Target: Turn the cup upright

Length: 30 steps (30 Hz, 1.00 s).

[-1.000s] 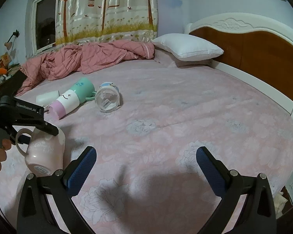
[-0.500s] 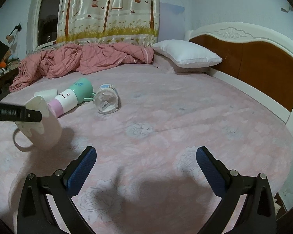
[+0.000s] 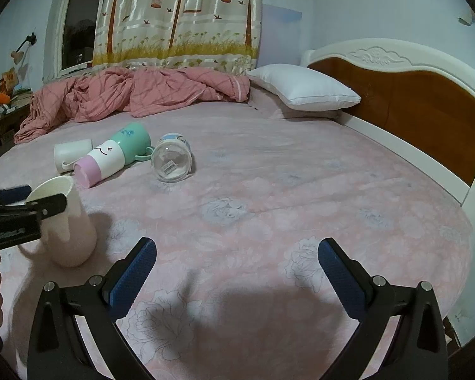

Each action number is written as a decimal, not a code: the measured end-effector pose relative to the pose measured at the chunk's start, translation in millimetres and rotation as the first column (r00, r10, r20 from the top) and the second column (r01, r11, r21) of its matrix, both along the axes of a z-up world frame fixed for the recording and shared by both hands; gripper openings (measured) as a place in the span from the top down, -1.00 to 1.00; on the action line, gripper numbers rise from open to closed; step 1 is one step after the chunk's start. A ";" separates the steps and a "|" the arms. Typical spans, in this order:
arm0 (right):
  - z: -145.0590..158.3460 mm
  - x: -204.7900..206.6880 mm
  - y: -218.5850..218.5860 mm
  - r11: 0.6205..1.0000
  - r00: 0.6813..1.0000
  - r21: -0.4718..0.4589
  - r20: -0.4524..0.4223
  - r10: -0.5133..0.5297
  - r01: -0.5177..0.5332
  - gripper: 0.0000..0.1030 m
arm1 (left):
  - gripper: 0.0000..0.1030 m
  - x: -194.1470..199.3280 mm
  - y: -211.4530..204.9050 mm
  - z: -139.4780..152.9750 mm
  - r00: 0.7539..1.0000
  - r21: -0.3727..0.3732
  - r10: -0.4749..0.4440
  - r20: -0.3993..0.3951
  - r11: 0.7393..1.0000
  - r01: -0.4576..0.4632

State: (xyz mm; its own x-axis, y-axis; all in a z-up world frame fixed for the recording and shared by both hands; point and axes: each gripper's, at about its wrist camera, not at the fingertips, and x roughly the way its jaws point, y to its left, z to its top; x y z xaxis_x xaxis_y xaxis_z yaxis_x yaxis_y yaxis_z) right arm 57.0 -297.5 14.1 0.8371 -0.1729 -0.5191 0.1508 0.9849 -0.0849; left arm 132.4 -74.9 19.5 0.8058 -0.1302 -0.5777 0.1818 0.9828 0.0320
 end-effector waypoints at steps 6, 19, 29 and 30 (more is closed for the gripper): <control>0.2 -1.6 2.8 1.000 1.000 -0.007 0.011 0.014 -0.014 -1.00 | -0.99 -16.6 14.7 15.3 0.996 -0.043 0.016 0.091 0.999 -0.012; 4.3 -8.7 15.6 0.998 0.997 -0.021 0.043 0.065 -0.064 -1.00 | -1.00 -61.3 63.2 21.7 0.975 -0.137 0.105 0.197 0.987 -0.079; 1.3 -10.1 26.2 0.993 0.992 0.011 0.034 0.118 -0.118 -1.00 | -1.00 -88.0 99.6 7.2 0.966 -0.141 0.161 0.202 0.981 -0.134; 0.2 -10.4 27.7 0.993 0.992 0.007 0.034 0.121 -0.121 -1.00 | -1.00 -89.7 102.5 5.4 0.965 -0.141 0.167 0.202 0.980 -0.140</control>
